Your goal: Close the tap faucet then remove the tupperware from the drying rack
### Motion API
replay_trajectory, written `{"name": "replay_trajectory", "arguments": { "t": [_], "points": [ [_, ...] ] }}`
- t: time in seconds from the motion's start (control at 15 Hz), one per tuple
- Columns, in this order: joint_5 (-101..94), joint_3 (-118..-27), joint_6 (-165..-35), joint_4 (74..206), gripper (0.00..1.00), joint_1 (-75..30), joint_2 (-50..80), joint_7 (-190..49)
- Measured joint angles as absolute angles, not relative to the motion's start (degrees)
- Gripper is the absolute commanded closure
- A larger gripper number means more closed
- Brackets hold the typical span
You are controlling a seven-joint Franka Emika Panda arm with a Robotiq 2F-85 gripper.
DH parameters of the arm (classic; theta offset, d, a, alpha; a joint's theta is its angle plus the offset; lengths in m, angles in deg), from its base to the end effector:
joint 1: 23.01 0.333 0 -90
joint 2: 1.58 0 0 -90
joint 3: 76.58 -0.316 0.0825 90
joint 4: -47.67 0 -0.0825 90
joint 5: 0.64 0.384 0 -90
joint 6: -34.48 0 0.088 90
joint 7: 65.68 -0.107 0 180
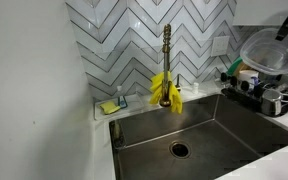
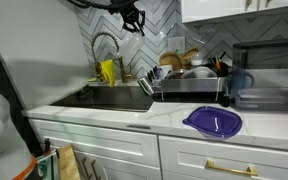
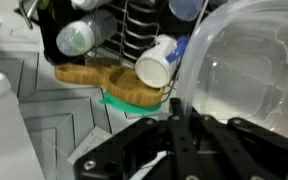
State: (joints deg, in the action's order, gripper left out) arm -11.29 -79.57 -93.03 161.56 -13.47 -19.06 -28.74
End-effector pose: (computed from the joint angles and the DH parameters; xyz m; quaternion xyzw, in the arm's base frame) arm 0.4938 0.1077 0.6525 0.8558 0.4335 0.2405 0.1481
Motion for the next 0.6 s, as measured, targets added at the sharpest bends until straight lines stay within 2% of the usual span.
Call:
{"name": "replay_trajectory", "arguments": {
  "t": [0.4, 0.6],
  "points": [
    [-9.3, -74.3, -72.2, 157.8, 0.99, -17.4, -19.2, -28.3],
    [-4.9, -70.9, -65.8, 158.1, 0.99, -18.7, -19.3, -26.3]
  ]
}}
